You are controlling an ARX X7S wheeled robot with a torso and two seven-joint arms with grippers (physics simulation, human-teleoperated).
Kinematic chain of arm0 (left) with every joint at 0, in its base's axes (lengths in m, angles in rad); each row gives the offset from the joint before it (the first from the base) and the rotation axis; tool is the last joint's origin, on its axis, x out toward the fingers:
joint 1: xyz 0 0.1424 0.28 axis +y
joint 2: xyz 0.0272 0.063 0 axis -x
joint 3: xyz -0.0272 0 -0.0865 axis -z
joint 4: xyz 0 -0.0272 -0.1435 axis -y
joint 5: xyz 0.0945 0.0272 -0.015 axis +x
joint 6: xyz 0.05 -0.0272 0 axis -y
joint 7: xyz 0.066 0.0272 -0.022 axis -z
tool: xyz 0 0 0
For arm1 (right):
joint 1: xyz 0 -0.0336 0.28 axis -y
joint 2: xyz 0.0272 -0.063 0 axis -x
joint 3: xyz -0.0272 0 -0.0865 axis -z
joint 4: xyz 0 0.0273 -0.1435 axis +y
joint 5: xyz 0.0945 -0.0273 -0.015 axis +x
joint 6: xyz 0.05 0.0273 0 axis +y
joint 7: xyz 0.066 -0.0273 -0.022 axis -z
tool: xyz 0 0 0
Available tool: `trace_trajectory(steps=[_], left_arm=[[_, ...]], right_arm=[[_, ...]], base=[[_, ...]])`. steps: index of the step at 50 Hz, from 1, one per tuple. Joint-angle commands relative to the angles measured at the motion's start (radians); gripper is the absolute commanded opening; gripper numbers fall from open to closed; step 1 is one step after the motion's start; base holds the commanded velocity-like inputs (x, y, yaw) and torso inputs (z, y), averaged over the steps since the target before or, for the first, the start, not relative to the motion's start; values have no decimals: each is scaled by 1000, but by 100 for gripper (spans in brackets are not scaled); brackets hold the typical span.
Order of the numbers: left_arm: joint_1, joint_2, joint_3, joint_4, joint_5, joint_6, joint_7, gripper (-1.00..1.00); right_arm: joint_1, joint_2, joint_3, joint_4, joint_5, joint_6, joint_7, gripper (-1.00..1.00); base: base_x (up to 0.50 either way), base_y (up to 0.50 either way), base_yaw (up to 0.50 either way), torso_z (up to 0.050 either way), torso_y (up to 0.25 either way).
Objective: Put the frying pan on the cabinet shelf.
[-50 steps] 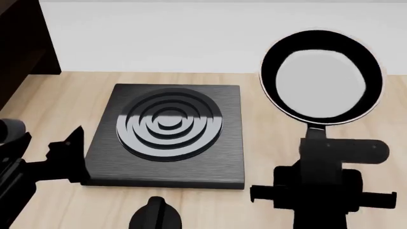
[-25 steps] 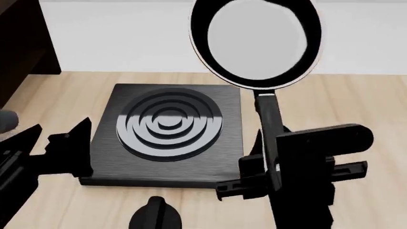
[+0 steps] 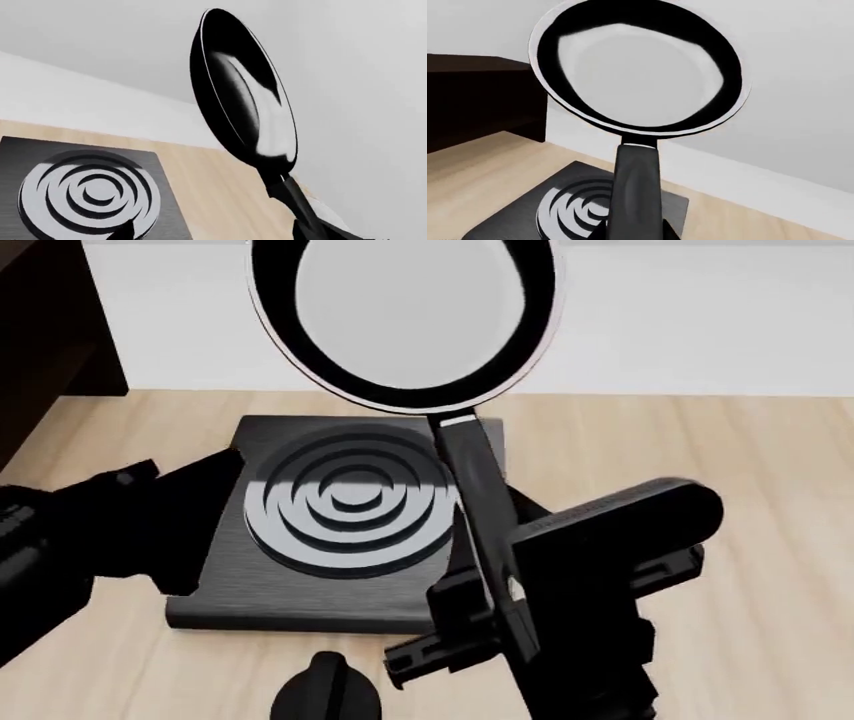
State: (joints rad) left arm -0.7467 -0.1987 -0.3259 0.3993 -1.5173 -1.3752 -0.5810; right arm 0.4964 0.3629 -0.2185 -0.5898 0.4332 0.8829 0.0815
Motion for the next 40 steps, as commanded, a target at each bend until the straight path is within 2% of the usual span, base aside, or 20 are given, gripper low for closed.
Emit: trace_trajectory(steps=[1, 2, 5, 14, 27, 34, 40], left_arm=[[-40, 17, 25, -41, -321, -35, -211, 100], [-33, 18, 32, -52, -347, -13, -248, 100], [-36, 12, 57, -57, -334, -40, -213, 100], [-35, 46, 82, -67, -370, 19, -242, 100], [-46, 94, 101, -107, -301, 56, -158, 100], [-55, 102, 126, -128, -317, 76, -161, 100], [-42, 102, 134, -146, -265, 81, -105, 100]], right_arm=[[11, -22, 38, -101, -25, 25, -24, -100], [10, -21, 32, -106, -27, 23, -23, -100], [6, -21, 27, -124, -21, 26, -23, -100], [11, -33, 31, -161, -1, 48, -9, -100], [-17, -19, 7, -182, -10, 14, -11, -100], [-15, -17, 0, -198, -5, 17, -8, -100], [-23, -16, -7, -197, -7, 6, -6, -100]], base=[[0, 0, 0, 0, 0], [0, 0, 0, 0, 0], [0, 0, 0, 0, 3], [0, 0, 0, 0, 1], [0, 0, 0, 1, 2], [0, 0, 0, 0, 1], [0, 0, 0, 2, 2]])
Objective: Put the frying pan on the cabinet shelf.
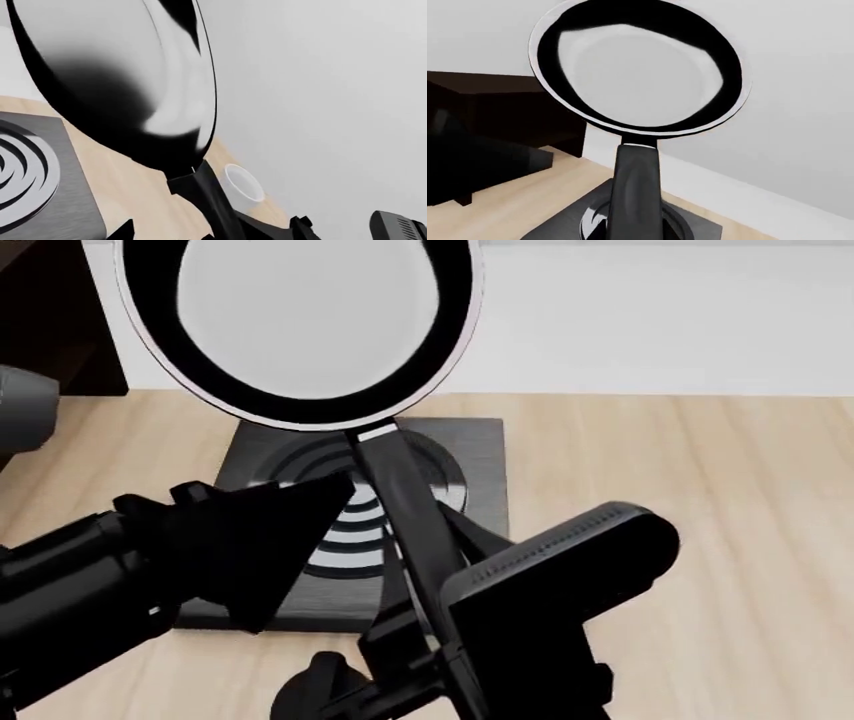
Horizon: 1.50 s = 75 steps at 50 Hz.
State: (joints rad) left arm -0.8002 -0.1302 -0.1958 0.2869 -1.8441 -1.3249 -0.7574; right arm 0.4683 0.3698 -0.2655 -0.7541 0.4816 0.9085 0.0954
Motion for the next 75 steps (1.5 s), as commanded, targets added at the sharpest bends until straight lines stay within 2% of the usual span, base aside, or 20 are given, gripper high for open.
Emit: trace_trajectory(steps=[1, 27, 50, 60, 68, 69, 75], left_arm=[[13, 35, 7, -35, 67, 33, 76, 100], [46, 41, 61, -86, 174, 104, 203, 100], [53, 44, 141, -189, 308, 185, 368, 100], [40, 48, 170, -230, 333, 218, 402, 100], [45, 50, 184, -226, 325, 231, 386, 100], [45, 49, 186, -225, 325, 232, 387, -100], [48, 44, 201, -222, 341, 253, 397, -100]], right_arm=[[5, -24, 40, -32, -55, -19, -19, -100], [-18, -13, 36, -51, -33, -36, -18, -100], [-70, 7, 36, -46, -30, -92, -27, -100], [-84, 15, 37, -46, -29, -106, -28, -100], [-95, 19, 41, -46, -27, -115, -25, -100], [-96, 20, 40, -46, -28, -117, -25, -100], [-102, 20, 38, -39, -29, -130, -26, -100]], base=[[0, 0, 0, 0, 0], [0, 0, 0, 0, 2], [0, 0, 0, 0, 2], [0, 0, 0, 1, 1], [0, 0, 0, 0, 1], [0, 0, 0, 0, 10], [0, 0, 0, 2, 2]])
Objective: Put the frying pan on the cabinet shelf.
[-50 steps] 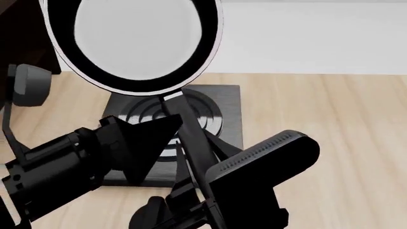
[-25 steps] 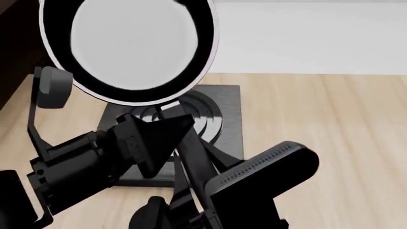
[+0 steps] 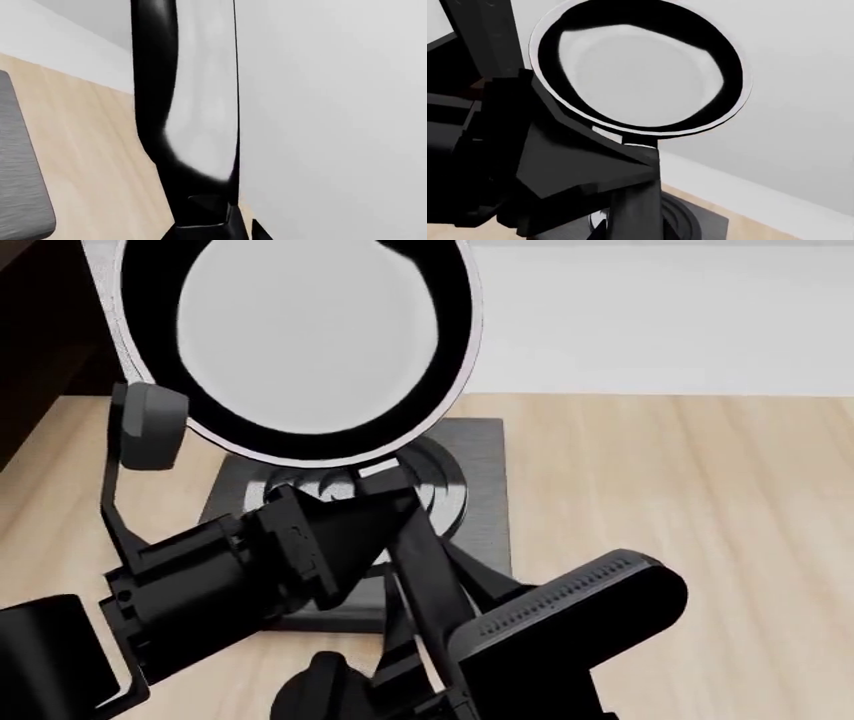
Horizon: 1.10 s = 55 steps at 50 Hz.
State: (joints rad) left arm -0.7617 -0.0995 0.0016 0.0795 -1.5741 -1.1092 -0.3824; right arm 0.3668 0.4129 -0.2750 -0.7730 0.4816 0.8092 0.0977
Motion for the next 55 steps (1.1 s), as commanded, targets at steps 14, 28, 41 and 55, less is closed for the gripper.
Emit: trace_trajectory(steps=[14, 28, 41, 55], left_arm=[[4, 9, 7, -18, 89, 99, 27, -100], [-35, 3, 8, -36, 126, 177, 66, -100], [-48, -26, -32, -32, 125, 243, 74, -100], [-75, -52, -125, -49, 111, 340, 90, -100]], right_arm=[[-9, -20, 43, -26, -25, -34, -22, -100], [-35, -6, 50, -54, -12, -36, -15, 100], [-52, -16, 113, -116, 49, 12, 30, 100], [-58, -18, 161, -122, 89, 37, 62, 100]], base=[[0, 0, 0, 0, 1], [0, 0, 0, 1, 2], [0, 0, 0, 1, 2], [0, 0, 0, 1, 2]])
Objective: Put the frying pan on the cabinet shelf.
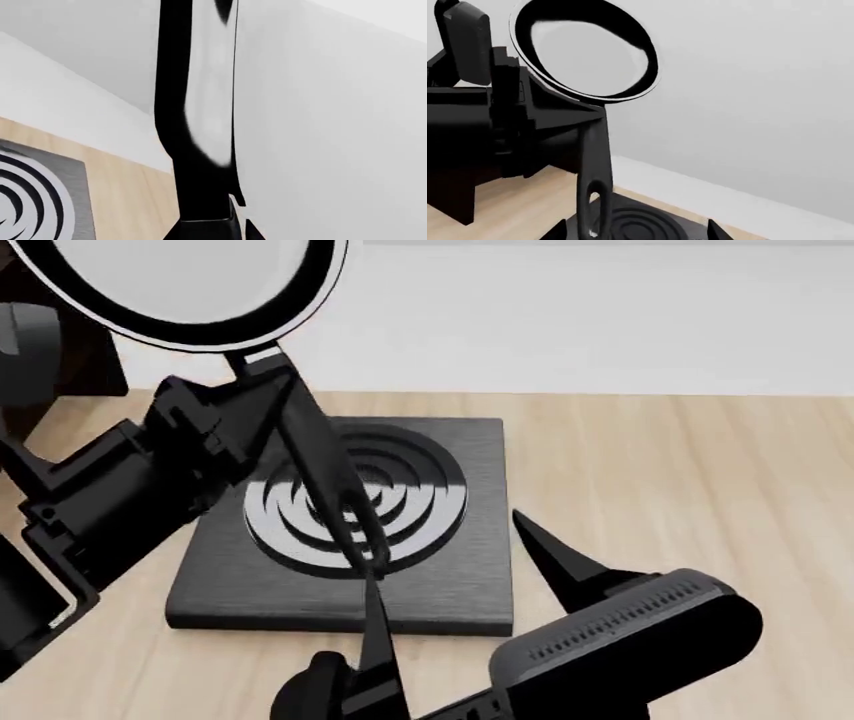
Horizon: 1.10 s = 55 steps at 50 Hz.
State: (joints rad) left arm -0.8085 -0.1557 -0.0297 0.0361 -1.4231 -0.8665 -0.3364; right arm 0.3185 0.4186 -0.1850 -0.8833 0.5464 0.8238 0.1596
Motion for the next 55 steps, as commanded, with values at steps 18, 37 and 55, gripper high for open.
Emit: trace_trajectory(steps=[18, 37, 55], left_arm=[[-94, -41, -177, -100, -69, 167, 38, -100], [-222, -82, -202, -329, -31, 237, 98, -100], [-263, -136, -242, -418, -27, 277, 103, -100]], right_arm=[[-15, -8, 36, -29, 43, 50, 7, 100], [-43, 1, -4, -9, 13, 5, 0, 100], [-47, 0, -39, -33, 27, 15, 10, 100]], base=[[0, 0, 0, 1, 2], [0, 0, 0, 0, 2], [0, 0, 0, 1, 2]])
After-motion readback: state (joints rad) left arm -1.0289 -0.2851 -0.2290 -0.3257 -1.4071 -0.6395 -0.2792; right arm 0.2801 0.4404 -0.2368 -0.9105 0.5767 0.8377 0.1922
